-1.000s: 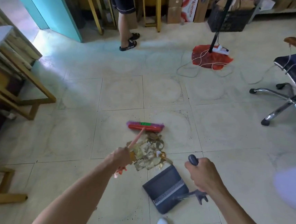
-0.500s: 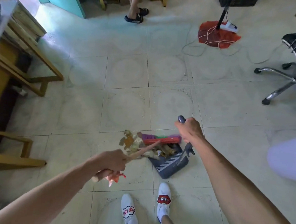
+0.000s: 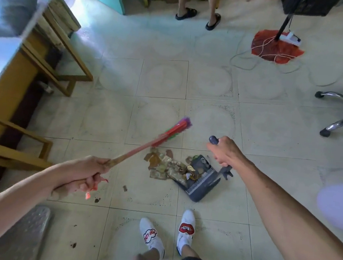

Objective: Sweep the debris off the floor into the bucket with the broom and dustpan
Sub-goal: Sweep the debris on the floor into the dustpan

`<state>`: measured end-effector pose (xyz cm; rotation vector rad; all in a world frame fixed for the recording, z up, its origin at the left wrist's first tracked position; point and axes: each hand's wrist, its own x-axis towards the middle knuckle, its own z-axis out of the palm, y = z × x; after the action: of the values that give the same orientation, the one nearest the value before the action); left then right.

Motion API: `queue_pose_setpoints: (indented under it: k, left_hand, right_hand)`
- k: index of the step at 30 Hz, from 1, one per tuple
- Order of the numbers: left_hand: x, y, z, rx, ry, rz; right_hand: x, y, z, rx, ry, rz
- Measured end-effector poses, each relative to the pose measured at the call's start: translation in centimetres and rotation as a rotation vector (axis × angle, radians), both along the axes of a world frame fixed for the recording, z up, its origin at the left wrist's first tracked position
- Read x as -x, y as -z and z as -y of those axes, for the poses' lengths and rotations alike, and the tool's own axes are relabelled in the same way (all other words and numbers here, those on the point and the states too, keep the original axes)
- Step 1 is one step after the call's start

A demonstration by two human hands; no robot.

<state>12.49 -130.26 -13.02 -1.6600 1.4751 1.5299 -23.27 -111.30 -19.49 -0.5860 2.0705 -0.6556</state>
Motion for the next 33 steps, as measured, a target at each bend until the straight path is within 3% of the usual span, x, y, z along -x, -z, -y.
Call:
queue_pose_setpoints:
  k: [7, 11, 15, 20, 26, 33]
  left_hand:
    - [5.1, 5.7, -4.9, 0.136, -0.101, 0.098]
    - [8.8, 7.9, -10.0, 0.029, -0.354, -0.016]
    - [12.1, 7.9, -14.7, -0.169, -0.470, -0.063]
    - [12.6, 5.6, -14.1, -0.293, -0.348, -0.064]
    - [10.4, 4.0, -9.6, -0.494, -0.312, -0.097]
    - [7.2, -3.5, -3.0, -0.365, -0.134, -0.058]
  right_hand:
    - [1.6, -0.8, 1.5, -0.139, -0.297, 0.090]
    - [1.7, -1.0, 1.8, -0.187, -0.469, 0.100]
    - [1.1, -0.7, 2.2, -0.143, -0.479, 0.041]
    - [2.2, -0.5, 3.2, -0.087, -0.457, -0.089]
    - [3.0, 0.4, 3.4, -0.063, -0.413, -0.031]
    - [4.1, 0.5, 3.1, -0.081, -0.322, 0.010]
